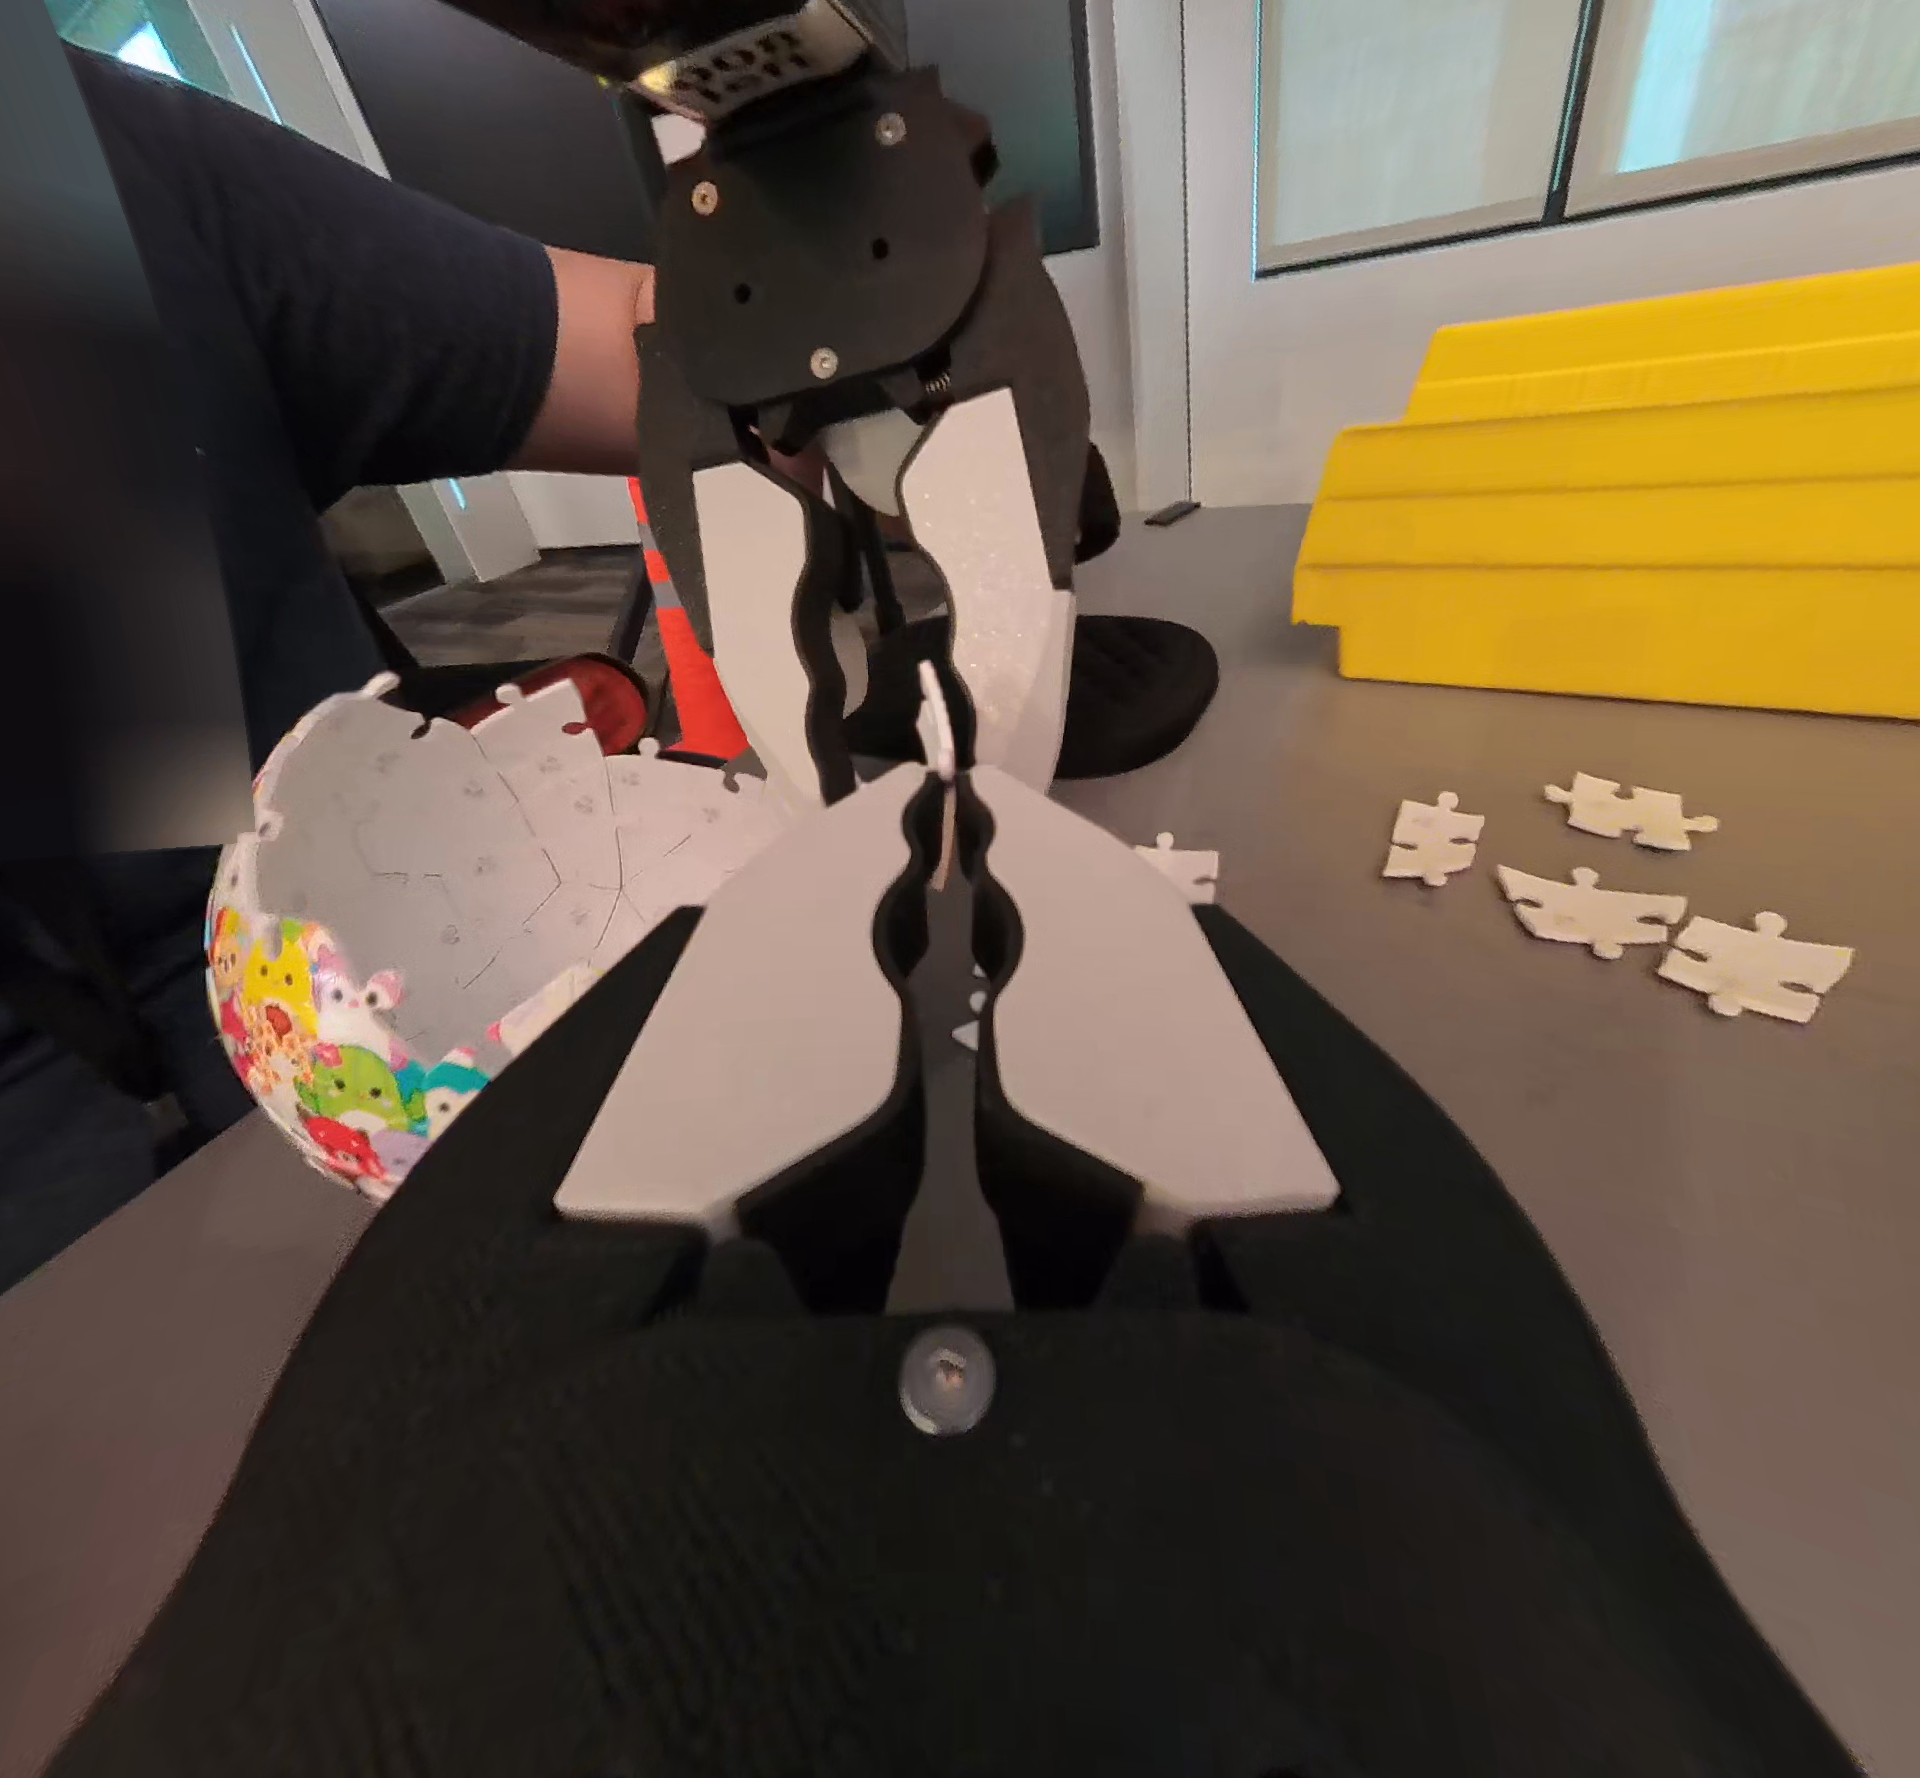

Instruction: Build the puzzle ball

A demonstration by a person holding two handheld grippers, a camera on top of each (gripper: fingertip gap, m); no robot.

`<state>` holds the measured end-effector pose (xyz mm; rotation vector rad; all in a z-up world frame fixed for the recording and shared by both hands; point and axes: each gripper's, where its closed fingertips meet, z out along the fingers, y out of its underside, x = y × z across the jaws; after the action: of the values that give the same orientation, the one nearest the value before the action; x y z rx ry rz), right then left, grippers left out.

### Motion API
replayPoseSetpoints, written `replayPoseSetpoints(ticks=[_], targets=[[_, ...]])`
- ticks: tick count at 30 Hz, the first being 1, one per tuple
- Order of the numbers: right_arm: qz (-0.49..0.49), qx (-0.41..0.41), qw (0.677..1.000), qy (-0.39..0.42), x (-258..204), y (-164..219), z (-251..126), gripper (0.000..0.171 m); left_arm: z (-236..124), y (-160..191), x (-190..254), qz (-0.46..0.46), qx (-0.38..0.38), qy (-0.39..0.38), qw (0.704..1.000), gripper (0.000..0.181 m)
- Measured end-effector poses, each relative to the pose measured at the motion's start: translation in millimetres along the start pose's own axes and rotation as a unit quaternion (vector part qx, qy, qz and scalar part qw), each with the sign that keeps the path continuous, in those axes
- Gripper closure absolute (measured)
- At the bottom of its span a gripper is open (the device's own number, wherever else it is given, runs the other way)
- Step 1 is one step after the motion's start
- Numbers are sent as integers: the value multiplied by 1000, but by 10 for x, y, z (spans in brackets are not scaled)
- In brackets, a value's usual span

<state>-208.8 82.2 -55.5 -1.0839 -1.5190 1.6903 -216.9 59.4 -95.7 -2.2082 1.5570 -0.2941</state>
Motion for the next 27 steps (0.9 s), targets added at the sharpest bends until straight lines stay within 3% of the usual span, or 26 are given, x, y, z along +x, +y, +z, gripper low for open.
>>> replayPoseSetpoints(ticks=[4, 10, 27], targets=[[68, -29, 995, -60, -122, 4, 58, 169, 5, -32, 0, 2, 5, 3, 1000, 145], [70, -86, 991, -74, -135, 127, 142, 168, 19, -47, -19, 6, 10, 4, 1000, 144], [104, -95, 989, -43, -87, 173, 145, 168, 29, 22, -42, -28, 20, 23, 999, 146]])
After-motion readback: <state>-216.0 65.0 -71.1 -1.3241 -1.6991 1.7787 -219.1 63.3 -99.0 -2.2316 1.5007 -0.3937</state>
